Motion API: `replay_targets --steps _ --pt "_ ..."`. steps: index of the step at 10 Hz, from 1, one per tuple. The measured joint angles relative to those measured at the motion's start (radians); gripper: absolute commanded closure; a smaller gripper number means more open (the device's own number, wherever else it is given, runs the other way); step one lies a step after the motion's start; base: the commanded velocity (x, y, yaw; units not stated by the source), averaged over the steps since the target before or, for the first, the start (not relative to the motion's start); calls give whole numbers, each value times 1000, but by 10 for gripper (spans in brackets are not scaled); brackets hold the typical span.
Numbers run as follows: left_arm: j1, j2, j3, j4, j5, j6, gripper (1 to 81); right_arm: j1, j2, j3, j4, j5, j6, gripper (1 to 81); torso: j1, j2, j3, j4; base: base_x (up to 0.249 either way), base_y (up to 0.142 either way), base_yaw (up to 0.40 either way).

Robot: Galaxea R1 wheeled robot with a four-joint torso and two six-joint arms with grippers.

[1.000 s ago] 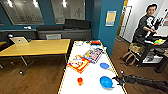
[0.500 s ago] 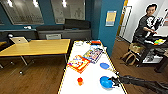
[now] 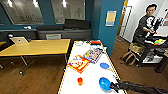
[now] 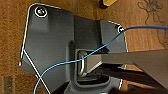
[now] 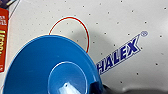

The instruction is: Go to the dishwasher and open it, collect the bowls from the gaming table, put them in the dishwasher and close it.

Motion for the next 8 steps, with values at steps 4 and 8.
replay_targets --steps 4,8 --pt "0 0 0 0 -2 0 10 -1 -57 36 2 0 -1 811 0 0 0 0 0 0 0" --pt "-3 20 -1 2 -4 0 10 39 -247 359 -3 -26 21 811 0 0 0 0 0 0 0"
